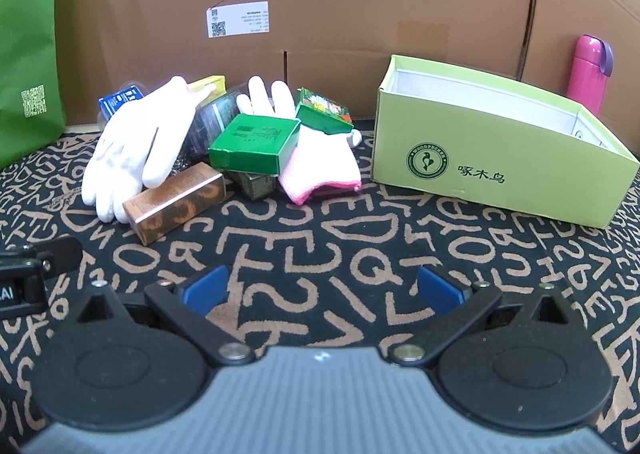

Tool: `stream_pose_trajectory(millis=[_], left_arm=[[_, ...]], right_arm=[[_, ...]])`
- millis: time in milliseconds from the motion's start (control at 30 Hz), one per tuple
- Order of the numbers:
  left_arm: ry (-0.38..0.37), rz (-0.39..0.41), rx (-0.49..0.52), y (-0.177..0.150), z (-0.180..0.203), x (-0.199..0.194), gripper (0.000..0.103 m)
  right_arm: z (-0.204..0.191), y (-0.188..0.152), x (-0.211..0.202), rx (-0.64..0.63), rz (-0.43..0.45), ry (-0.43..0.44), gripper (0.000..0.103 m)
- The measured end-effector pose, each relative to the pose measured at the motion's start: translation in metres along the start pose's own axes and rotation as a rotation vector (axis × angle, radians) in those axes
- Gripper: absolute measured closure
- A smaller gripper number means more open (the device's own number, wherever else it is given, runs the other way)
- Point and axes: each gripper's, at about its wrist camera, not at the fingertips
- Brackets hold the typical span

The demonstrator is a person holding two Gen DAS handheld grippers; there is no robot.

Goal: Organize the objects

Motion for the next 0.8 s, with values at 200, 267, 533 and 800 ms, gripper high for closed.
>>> stream_pose_trajectory(millis=[200, 267, 533, 800], left_arm=[[-0.001, -0.003, -0.002, 0.001, 0.000, 0.003, 0.000], [-0.001, -0.002, -0.005, 0.002, 0.000, 0.004, 0.000], [0.001, -0.006, 0.003, 0.002, 0.000, 0.008, 0.000], [-0.008, -0.015, 0.009, 0.002, 0.000, 0.013, 0.000]], right_arm=[[0.000, 0.001, 0.004, 0.004, -0.008, 0.010, 0.000], [0.000, 0.001, 0.005, 0.004, -0.010, 0.010, 0.000], [0.000, 0.001, 0.011, 0.005, -0.021, 0.012, 0.000], [-0.002, 0.003, 0.013, 0.001, -0.020, 0.009, 0.000]])
Point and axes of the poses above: each gripper's, at about its wrist camera, not at the fingertips, and x roughly the way its jaws point, z to its right, y to its top, and after that the axes turned 13 degrees about y, right-handed
